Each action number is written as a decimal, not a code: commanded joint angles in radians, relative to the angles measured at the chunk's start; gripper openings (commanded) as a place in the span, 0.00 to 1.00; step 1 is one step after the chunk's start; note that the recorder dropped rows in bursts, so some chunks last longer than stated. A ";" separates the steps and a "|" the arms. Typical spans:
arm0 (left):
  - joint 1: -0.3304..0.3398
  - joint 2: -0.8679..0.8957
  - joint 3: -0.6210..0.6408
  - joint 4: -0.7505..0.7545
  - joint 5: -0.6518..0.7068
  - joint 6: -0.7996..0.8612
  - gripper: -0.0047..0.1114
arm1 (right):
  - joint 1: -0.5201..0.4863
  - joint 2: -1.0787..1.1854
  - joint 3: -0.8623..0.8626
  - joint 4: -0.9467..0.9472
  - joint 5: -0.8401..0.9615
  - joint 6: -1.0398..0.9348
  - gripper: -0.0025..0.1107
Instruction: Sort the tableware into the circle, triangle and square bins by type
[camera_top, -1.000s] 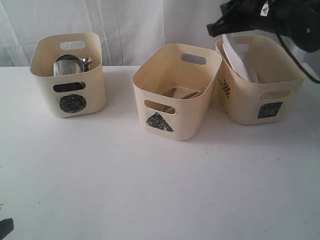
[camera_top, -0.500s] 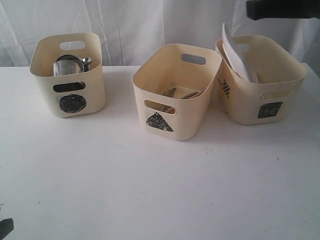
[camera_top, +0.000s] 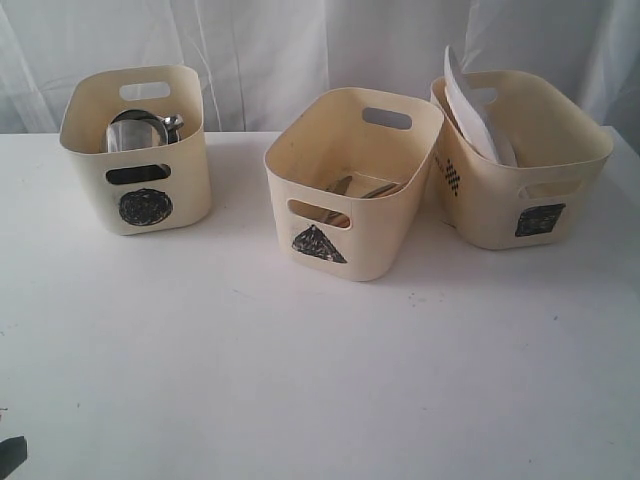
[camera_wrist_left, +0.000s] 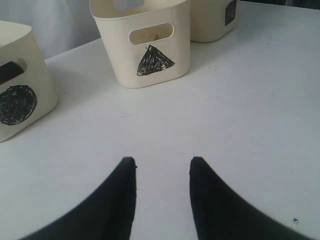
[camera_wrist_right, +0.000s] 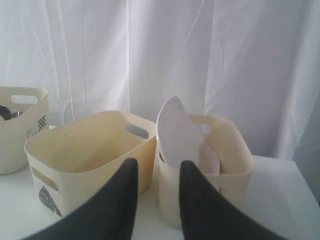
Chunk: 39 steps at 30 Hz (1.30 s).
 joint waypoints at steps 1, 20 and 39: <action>-0.005 -0.005 0.002 -0.011 -0.004 0.000 0.40 | -0.009 -0.115 0.066 0.011 0.089 0.006 0.27; -0.005 -0.005 0.002 -0.011 -0.004 0.000 0.40 | -0.009 -0.194 0.139 0.006 0.101 0.006 0.27; -0.005 -0.005 0.002 -0.005 -0.004 0.000 0.40 | -0.009 -0.351 0.357 0.008 0.101 -0.141 0.27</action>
